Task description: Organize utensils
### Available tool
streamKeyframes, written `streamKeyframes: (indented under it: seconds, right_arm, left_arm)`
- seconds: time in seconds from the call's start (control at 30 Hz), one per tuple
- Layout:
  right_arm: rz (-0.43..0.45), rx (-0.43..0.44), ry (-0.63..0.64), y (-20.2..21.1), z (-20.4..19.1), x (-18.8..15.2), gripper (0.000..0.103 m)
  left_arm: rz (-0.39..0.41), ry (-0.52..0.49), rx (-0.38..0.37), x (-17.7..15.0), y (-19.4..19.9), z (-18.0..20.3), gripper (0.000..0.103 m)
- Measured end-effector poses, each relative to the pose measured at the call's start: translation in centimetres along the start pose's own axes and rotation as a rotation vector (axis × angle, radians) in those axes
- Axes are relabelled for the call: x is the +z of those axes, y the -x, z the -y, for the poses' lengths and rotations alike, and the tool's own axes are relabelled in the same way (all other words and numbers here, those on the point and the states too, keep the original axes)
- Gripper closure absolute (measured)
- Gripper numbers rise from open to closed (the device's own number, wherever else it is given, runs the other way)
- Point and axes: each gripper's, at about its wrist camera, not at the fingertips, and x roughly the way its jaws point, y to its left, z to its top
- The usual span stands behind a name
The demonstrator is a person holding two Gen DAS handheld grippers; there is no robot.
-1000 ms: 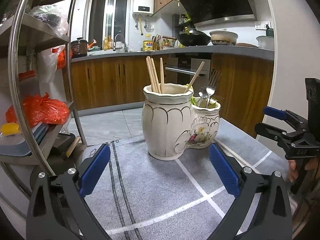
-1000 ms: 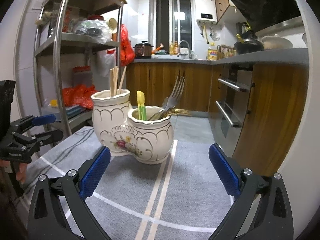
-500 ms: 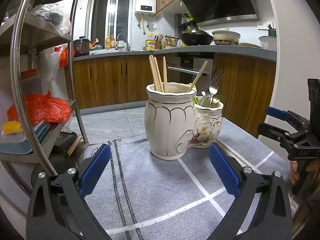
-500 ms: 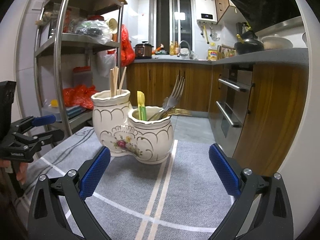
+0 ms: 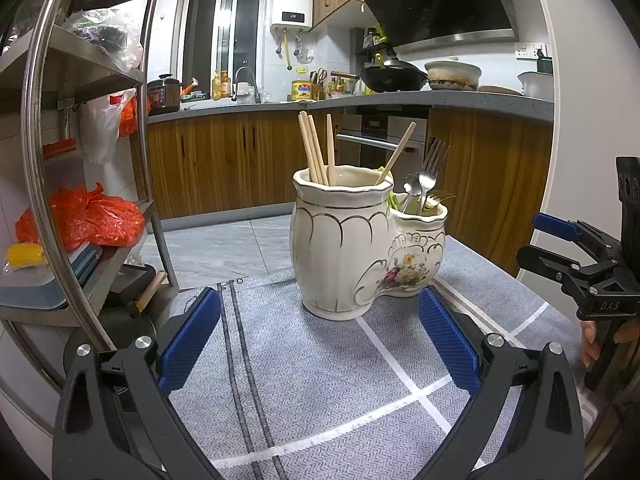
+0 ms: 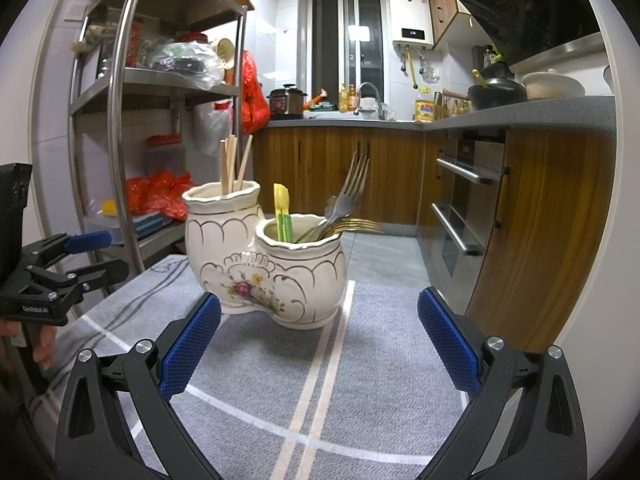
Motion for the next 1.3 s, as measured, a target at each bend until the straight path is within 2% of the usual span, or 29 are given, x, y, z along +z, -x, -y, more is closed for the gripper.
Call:
streamKeyframes:
  seconds: [1.3]
  right_arm:
    - [-0.001,-0.001,-0.001,-0.05,0.00,-0.02,0.005]
  left_arm:
    - [0.002,-0.004,0.015,-0.07,0.01,-0.07,0.006]
